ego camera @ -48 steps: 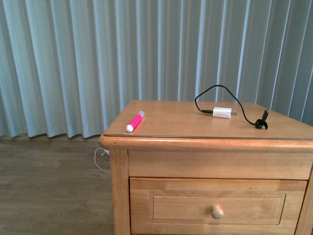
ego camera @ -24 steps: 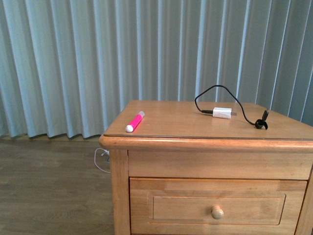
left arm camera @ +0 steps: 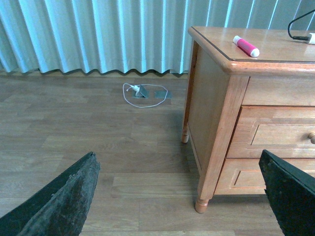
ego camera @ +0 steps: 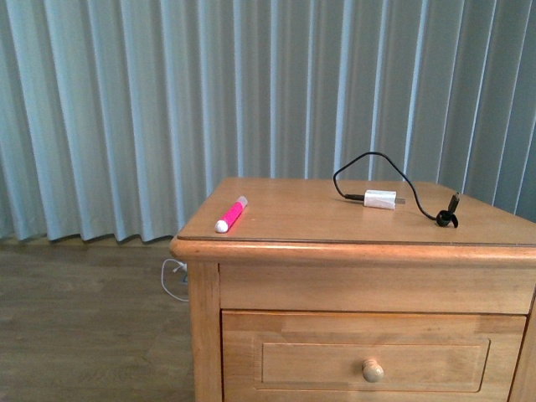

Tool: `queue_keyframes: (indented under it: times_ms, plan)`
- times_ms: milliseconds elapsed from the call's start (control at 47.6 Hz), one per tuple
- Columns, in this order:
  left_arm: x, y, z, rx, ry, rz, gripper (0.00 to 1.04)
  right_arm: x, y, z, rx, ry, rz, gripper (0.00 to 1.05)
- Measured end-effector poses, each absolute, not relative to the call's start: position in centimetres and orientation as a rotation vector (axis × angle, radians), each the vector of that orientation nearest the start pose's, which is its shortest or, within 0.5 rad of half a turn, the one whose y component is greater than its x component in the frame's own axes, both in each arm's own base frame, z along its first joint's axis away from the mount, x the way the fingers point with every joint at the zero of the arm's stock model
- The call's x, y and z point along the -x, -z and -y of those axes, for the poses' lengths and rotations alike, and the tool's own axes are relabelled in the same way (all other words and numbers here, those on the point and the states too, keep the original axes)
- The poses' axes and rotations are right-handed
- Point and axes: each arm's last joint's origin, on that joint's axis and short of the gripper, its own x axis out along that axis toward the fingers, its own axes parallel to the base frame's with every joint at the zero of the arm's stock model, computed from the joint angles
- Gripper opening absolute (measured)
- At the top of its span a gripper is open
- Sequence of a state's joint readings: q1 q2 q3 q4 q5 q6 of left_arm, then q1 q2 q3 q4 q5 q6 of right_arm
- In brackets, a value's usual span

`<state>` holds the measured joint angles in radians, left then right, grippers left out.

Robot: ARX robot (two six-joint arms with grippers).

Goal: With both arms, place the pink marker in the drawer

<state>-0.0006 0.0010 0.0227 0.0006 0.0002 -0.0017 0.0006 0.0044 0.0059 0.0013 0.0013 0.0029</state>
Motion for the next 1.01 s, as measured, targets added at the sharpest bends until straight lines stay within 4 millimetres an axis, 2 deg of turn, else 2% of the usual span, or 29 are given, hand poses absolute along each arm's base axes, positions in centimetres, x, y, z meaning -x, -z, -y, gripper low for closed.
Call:
queue_keyframes:
  times_ms: [315, 336, 399, 441, 546, 693, 777, 924, 1008]
  plan:
    - [-9.6, -17.1, 0.0, 0.002, 0.001, 0.022, 0.99, -9.8, -16.5, 0.0, -0.003, 0.008, 0.002, 0.96]
    - [-9.6, -17.1, 0.0, 0.002, 0.001, 0.022, 0.99, -9.8, -16.5, 0.0, -0.008, 0.030, -0.008, 0.96]
    - [-9.6, -17.1, 0.0, 0.002, 0.000, 0.022, 0.99, -10.1, -16.1, -0.1, -0.024, 0.258, -0.097, 0.96]
    - [-9.6, -17.1, 0.0, 0.002, 0.001, 0.022, 0.99, -10.3, -15.9, -0.1, -0.017, 0.327, -0.123, 0.96]
    - [-9.6, -17.1, 0.0, 0.002, 0.001, 0.022, 0.99, -11.4, -16.1, -0.3, -0.020, 0.340, -0.162, 0.96]
    - [-9.6, -17.1, 0.0, 0.002, 0.001, 0.022, 0.99, -14.3, -16.8, -1.3, -0.022, 0.240, -0.178, 0.96]
    - [-9.6, -17.1, 0.0, 0.002, 0.001, 0.022, 0.99, -17.1, -17.0, -2.3, -0.016, 0.175, -0.200, 0.96]
    - [-9.6, -17.1, 0.0, 0.002, 0.001, 0.022, 0.99, -22.6, -15.3, -3.6, 0.006, 0.130, -0.288, 0.96]
    - [-9.6, -17.1, 0.0, 0.002, 0.001, 0.022, 0.99, -24.3, -14.4, -4.1, 0.016, 0.119, -0.327, 0.96]
